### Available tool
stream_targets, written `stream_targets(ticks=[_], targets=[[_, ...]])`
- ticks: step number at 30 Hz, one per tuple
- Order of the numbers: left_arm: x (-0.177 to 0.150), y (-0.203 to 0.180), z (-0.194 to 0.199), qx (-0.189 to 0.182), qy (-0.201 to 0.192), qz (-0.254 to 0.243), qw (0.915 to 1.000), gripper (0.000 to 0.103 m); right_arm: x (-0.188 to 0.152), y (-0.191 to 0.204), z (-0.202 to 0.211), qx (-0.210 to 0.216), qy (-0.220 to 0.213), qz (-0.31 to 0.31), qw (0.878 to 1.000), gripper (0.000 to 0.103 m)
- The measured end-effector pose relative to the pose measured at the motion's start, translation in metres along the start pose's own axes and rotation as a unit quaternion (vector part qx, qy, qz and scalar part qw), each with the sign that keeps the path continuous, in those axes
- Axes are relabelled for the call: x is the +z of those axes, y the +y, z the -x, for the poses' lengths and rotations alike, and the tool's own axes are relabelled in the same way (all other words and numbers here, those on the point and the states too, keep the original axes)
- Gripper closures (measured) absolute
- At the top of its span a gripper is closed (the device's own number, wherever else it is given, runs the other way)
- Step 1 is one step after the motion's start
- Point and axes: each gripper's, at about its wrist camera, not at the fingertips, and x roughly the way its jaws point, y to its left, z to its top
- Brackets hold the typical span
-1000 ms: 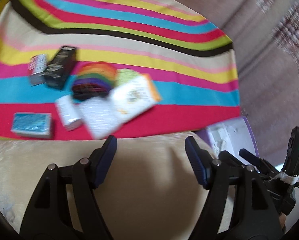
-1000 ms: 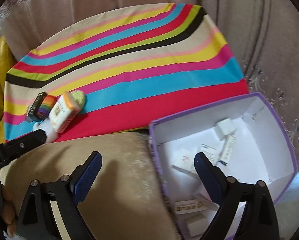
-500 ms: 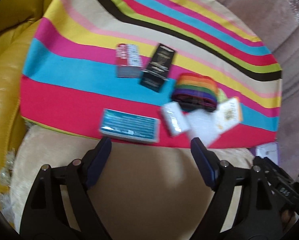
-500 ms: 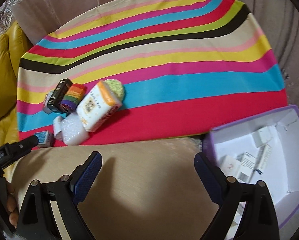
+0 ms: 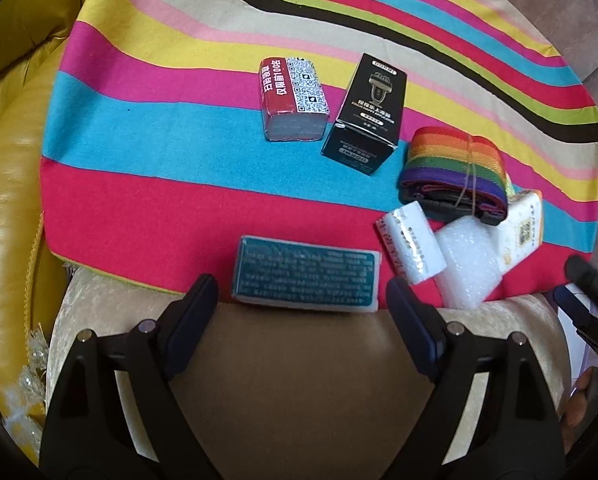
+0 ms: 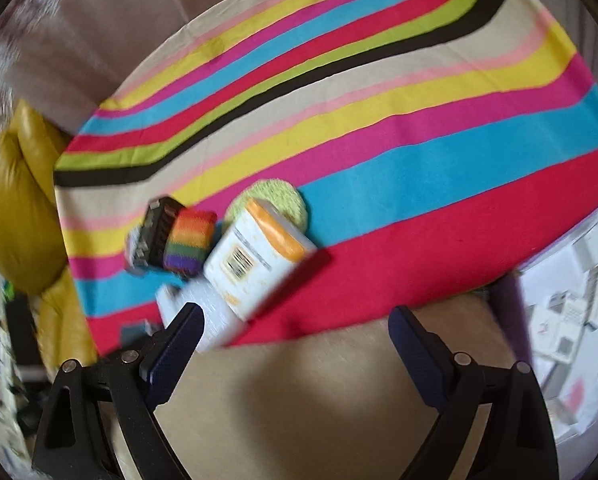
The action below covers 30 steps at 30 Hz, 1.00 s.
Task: Organize objects
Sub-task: 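Grasp the blue printed box with the left gripper while the right grasps the orange-topped tissue pack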
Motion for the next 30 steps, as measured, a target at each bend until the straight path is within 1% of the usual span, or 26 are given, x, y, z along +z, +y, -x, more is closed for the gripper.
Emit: stream_targets(ticks=[2,4,6,10,13,16,21,23,27,29,30], targets=[[0.001,0.000,-0.004,0.005,0.002,-0.005,1.0000,0.016,0.003,0.000,-0.005,0.010,0.003,-0.024,1.000,0.008],[0.002,-0.001,-0.006,0.007,0.002,-0.011,0.9999,0.023,0.007,-0.001,-0.013,0.027,0.012,-0.054,0.998,0.008],[0.003,-0.005,-0.005,0.014,-0.004,-0.015,0.9998,0.027,0.010,-0.005,-0.020,0.033,0.023,-0.088,0.995,0.008],[-0.001,-0.006,-0.005,0.009,-0.012,-0.017,0.9998,0.027,0.014,-0.012,-0.024,0.035,0.021,-0.137,0.990,0.008],[-0.001,-0.004,-0.005,0.006,-0.016,-0.019,0.9997,0.027,0.018,-0.014,-0.027,0.040,0.032,-0.170,0.984,0.008],[-0.001,-0.001,-0.004,-0.002,-0.018,-0.016,0.9997,0.027,0.018,-0.015,-0.030,0.030,0.037,-0.198,0.979,0.008],[0.002,0.003,-0.004,-0.014,-0.022,-0.010,0.9996,0.027,0.018,-0.016,-0.028,0.037,0.030,-0.256,0.965,0.008],[0.001,0.004,-0.003,-0.019,-0.023,-0.006,0.9995,0.027,0.018,-0.011,-0.029,0.033,0.026,-0.257,0.965,0.008],[0.001,0.008,-0.002,-0.032,-0.027,0.002,0.9991,0.027,0.017,-0.010,-0.034,0.000,0.016,-0.261,0.965,0.009],[0.001,0.009,-0.002,-0.035,-0.028,0.004,0.9990,0.027,0.017,-0.009,-0.036,-0.004,0.010,-0.256,0.966,0.013],[-0.002,0.013,0.001,-0.037,-0.029,0.005,0.9989,0.027,0.016,-0.008,-0.038,-0.008,0.010,-0.250,0.968,0.018]])
